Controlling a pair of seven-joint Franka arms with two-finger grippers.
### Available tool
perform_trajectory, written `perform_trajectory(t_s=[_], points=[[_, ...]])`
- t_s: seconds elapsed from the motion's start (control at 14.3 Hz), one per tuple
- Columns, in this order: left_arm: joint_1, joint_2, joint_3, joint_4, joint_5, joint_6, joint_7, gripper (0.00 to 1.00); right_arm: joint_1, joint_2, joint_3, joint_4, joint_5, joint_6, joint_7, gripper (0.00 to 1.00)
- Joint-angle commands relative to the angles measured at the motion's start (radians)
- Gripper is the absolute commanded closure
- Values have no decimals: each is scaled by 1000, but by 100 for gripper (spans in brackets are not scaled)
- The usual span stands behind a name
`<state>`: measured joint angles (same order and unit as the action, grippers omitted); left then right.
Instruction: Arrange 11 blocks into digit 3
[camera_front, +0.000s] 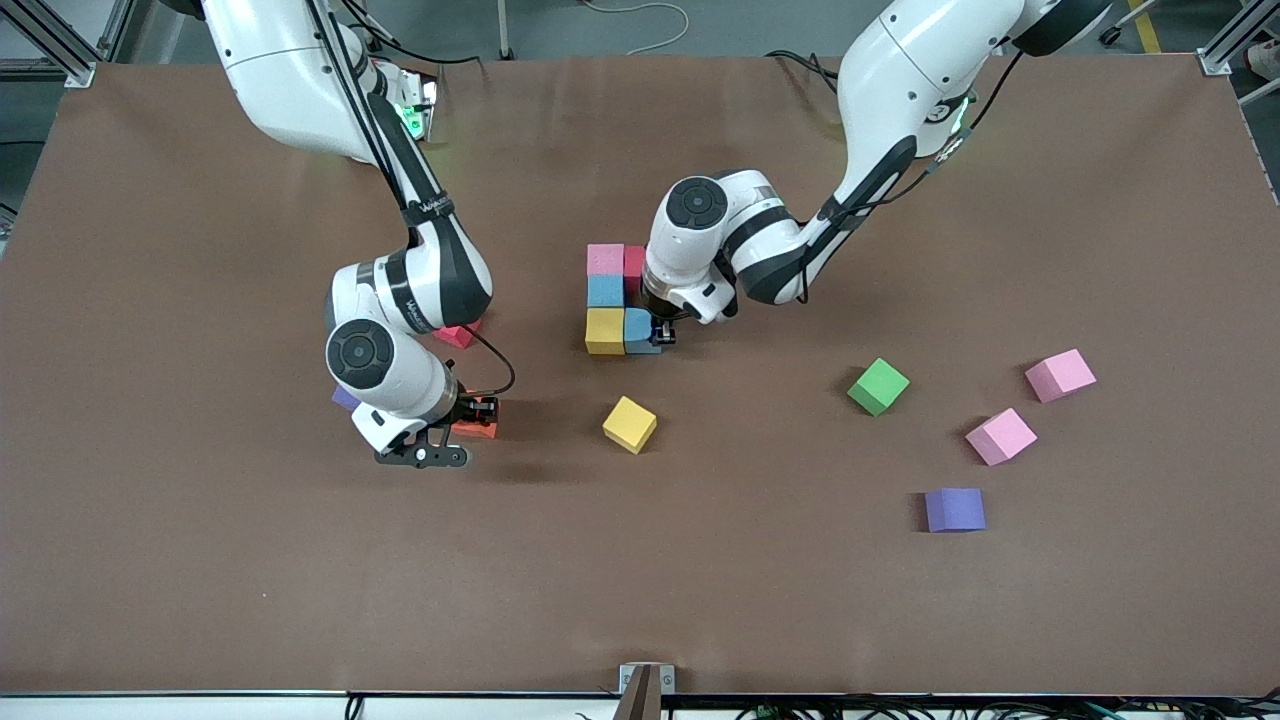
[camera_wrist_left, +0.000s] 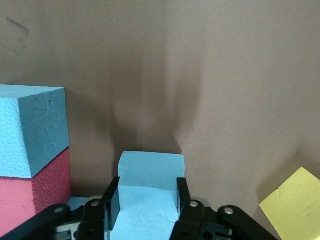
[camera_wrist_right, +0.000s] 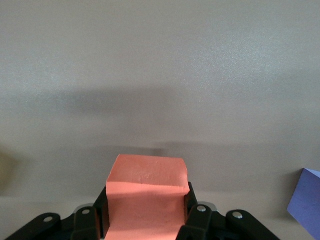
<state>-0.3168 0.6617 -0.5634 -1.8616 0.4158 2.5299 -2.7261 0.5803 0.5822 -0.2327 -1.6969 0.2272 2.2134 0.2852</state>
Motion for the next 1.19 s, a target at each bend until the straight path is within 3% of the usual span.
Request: perform_trajectory(t_s=[0.0, 0.42, 0.56, 0.7, 0.77, 0.84, 0.91, 1.12], points=[[-16, 18, 8, 16, 37, 6, -86, 73, -10, 1, 9, 0, 14, 3, -14, 96], [-28, 32, 10, 30, 37, 6, -86, 73, -10, -1, 9, 2, 14, 2, -14, 96], [-27, 35, 10, 32, 37, 6, -86, 67, -10, 1, 9, 0, 14, 5, -14, 96], [-27, 35, 10, 32, 43, 6, -86, 51, -10, 1, 9, 0, 15, 6, -14, 96], [-27, 35, 10, 30, 43, 4, -84, 36, -5, 4, 9, 2, 18, 9, -12, 96], [-27, 36, 11, 30, 44, 3, -83, 12, 4, 10, 9, 3, 20, 11, -9, 96], [-27, 36, 11, 30, 44, 1, -83, 0, 9, 11, 10, 6, 21, 12, -5, 96], [-25, 18, 10, 32, 47, -23, -80, 0, 10, 11, 12, 6, 21, 11, -3, 96]])
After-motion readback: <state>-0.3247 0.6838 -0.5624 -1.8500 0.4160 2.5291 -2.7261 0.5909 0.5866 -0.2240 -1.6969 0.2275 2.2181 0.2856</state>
